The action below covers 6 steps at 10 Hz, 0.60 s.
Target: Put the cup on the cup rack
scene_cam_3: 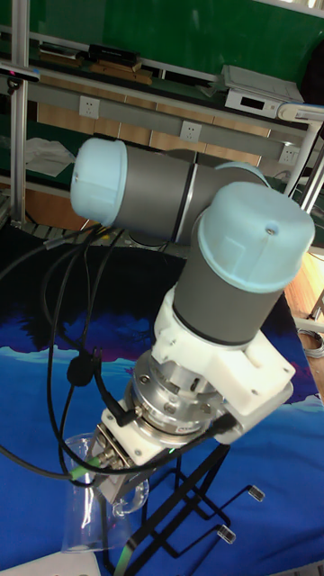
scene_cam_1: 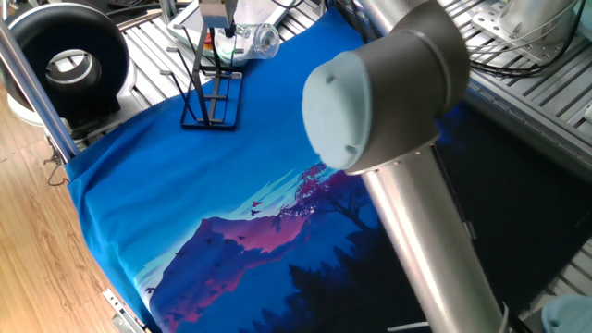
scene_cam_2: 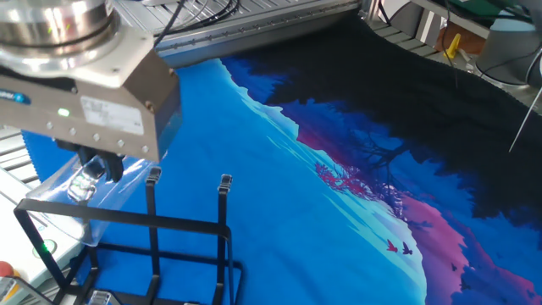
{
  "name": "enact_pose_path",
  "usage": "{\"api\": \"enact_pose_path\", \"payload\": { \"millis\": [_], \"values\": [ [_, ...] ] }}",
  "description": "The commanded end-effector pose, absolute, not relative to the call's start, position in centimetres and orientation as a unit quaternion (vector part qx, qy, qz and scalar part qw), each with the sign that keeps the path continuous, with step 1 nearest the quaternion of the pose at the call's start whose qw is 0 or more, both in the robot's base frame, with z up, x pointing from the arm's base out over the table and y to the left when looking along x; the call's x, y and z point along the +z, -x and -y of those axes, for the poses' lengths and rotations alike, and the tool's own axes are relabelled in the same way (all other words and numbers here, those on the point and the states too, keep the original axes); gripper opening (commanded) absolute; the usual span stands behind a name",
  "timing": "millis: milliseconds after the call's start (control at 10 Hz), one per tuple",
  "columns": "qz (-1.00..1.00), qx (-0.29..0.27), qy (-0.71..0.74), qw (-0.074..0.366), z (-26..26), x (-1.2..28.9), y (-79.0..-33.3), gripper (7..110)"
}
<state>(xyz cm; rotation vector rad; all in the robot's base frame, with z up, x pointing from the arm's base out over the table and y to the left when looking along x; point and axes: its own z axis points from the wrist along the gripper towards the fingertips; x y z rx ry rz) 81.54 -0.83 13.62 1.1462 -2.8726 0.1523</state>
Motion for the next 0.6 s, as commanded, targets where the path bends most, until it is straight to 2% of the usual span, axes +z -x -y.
{"api": "enact_pose_path", "payload": {
  "millis": [0,500],
  "values": [
    [0.922,0.046,-0.383,0.03,0.0,12.59,-81.83,7],
    [0.919,0.043,-0.392,0.034,-0.21,11.87,-81.88,7]
  ]
}}
